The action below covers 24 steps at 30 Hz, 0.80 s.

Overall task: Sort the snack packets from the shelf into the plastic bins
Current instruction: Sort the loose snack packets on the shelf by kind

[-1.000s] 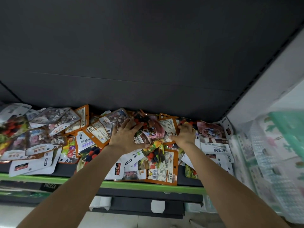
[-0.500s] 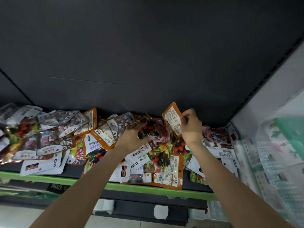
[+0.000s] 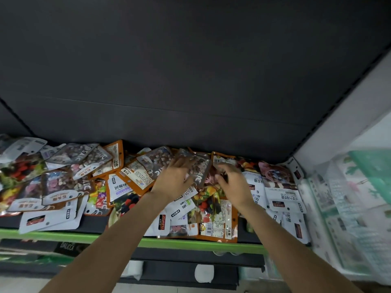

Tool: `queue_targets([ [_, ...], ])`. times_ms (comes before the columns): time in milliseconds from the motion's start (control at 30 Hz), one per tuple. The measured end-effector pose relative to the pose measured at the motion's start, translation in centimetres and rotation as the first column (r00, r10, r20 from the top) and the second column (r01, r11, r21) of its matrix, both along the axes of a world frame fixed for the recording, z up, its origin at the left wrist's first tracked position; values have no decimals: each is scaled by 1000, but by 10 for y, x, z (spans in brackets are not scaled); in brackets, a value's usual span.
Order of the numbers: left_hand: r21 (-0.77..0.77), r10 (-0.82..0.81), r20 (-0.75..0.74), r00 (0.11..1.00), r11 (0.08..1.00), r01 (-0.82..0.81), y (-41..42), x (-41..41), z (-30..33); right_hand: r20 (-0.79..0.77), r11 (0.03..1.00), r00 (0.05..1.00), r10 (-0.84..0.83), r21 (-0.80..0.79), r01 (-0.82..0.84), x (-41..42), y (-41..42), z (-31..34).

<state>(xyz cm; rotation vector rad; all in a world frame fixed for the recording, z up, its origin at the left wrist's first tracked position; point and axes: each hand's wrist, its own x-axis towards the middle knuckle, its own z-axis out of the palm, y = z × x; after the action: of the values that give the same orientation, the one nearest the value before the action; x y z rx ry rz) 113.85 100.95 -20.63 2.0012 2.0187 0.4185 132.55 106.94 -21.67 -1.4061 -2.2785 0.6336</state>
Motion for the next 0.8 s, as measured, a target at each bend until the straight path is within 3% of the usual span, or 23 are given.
queue_targets([
  [100,-147,-95,-182,979,987,68,11,14,-5,221,992,970,-101,-55,116,29,13,-7],
  [233,-208,-36,-286,957,978,-25,8,10,-12,450,967,893,-17,-221,130,54,15,-20],
  [433,-291,67,-338,939,941,-171,-5,-7,-2,535,977,845,18,-188,98,70,8,-16],
  [600,-116,-140,-264,954,987,113,19,37,1,546,988,830,110,-152,-31,55,16,-12],
  [667,-163,-178,-253,951,977,139,30,52,-4,591,986,798,113,-163,-19,54,20,-13],
  [800,-220,-232,-365,902,963,158,29,42,-15,669,991,736,107,-130,-26,77,20,-19],
])
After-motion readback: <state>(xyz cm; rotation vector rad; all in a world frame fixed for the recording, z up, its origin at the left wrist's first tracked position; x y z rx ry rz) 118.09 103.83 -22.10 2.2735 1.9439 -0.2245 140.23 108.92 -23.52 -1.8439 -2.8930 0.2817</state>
